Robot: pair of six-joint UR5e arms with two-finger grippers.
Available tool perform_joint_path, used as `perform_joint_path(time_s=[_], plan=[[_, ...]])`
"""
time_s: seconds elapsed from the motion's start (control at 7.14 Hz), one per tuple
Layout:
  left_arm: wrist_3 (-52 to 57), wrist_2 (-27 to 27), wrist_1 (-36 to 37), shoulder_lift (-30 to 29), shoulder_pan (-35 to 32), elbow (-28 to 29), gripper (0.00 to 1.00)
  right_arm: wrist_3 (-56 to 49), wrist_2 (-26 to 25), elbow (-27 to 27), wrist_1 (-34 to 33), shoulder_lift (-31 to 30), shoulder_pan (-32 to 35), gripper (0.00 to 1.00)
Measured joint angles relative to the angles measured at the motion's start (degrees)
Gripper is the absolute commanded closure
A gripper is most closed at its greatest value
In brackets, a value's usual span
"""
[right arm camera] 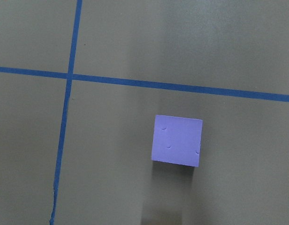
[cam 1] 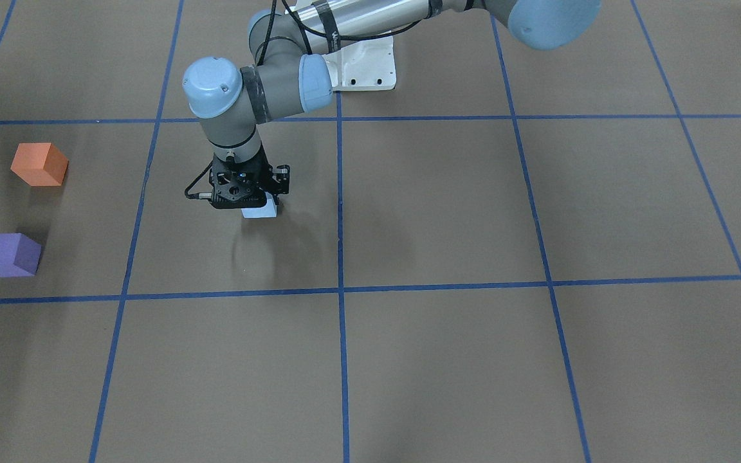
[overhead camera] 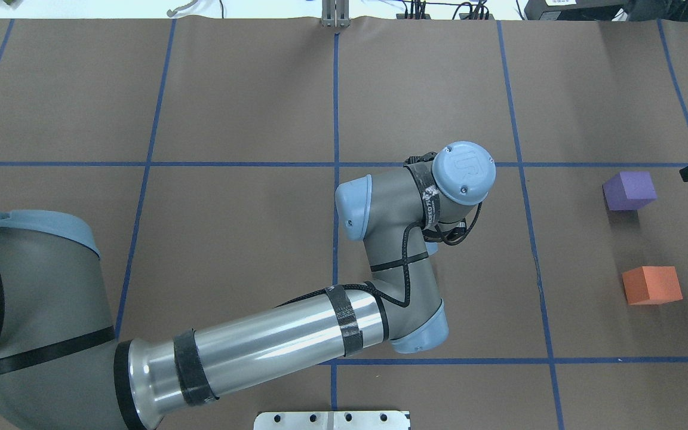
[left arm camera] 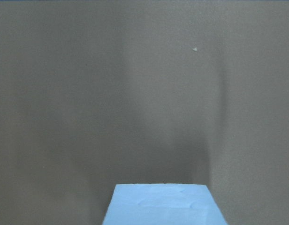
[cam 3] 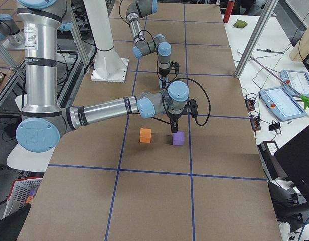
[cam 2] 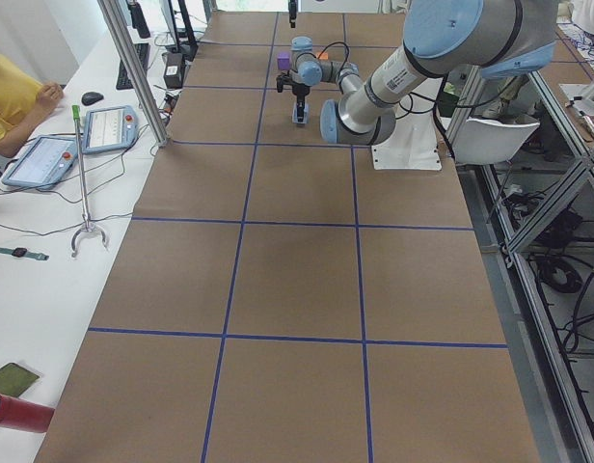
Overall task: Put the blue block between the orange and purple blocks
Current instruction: 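Carry the light blue cube with the left gripper toward the table center, then release the light blue cube at center while the right gripper approaches it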
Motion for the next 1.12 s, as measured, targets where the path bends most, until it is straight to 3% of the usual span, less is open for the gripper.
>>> perform_joint_path(time_s=[0.56, 0.84, 1.12], plan=[[0.27, -0.29, 0.78, 0.34, -0.70, -3.38, 0.00, 0.19, 0.09, 0.13, -0.05, 2.20, -3.32, 0.00], [0.49, -2.84, 4.57, 5.39, -3.91, -14.11, 0.00, 2.32, -0.51, -0.10, -0.09, 4.08, -4.99, 0.00], [0.64, -8.24, 6.82, 17.06, -8.45, -29.79, 0.00, 17.97, -4.44, -0.06, -0.01, 9.42, -11.64, 0.00]])
